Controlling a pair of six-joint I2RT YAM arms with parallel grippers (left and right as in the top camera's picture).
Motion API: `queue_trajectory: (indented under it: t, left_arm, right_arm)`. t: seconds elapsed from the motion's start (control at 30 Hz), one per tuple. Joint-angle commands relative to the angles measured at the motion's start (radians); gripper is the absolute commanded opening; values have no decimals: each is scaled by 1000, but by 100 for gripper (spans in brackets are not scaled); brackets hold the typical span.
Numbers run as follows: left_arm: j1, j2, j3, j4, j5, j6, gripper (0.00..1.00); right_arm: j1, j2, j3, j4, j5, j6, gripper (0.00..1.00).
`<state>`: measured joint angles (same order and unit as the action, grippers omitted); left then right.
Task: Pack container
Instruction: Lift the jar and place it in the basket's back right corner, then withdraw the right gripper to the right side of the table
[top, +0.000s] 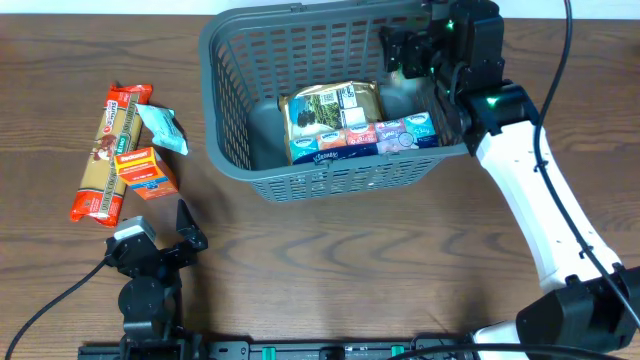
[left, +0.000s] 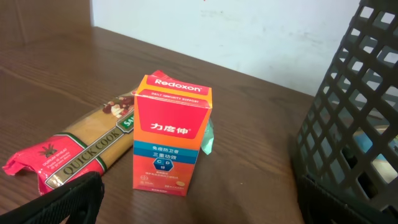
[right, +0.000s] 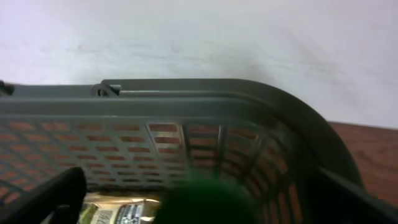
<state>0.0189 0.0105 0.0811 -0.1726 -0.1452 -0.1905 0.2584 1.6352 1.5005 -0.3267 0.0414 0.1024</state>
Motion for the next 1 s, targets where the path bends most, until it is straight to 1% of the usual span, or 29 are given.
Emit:
queue_trajectory:
  t: [0.0, 0.1, 0.23, 0.3, 0.37, 0.53, 0.7, 0.8, 0.87, 0.97]
  left_arm:
    - [4, -6, -25, -11, -5, -6, 99]
    - [4, -6, -25, -11, -5, -6, 99]
    - [4, -6, -25, -11, -5, -6, 98]
    - [4, -6, -25, -11, -5, -6, 98]
    - [4, -6, -25, -11, -5, -6, 99]
    - [4, -6, -25, -11, -5, -6, 98]
    - [4, -6, -25, -11, -5, -6, 98]
    - [4, -6, -25, -11, -5, -6, 98]
    - [4, -6, -25, -11, -5, -6, 99]
    - [4, -6, -25, -11, -5, -6, 99]
  right_arm:
    - [19, -77, 48, -26, 11, -7, 99]
    - [16, -148, 79, -92, 20, -16, 99]
    - [-3, -264, 121, -217, 92, -15, 99]
    - [-23, -327, 124, -285, 89, -33, 99]
    - [-52, -384, 124, -381, 84, -29, 99]
    - [-125, -476, 124, -662, -23, 9, 99]
    - [-141, -535, 124, -879, -24, 10, 99]
    - [-140, -565, 124, -951, -23, 10, 99]
    - [-140, -584, 124, -968, -25, 11, 99]
    - [-140, -603, 124, -982, -46, 50, 99]
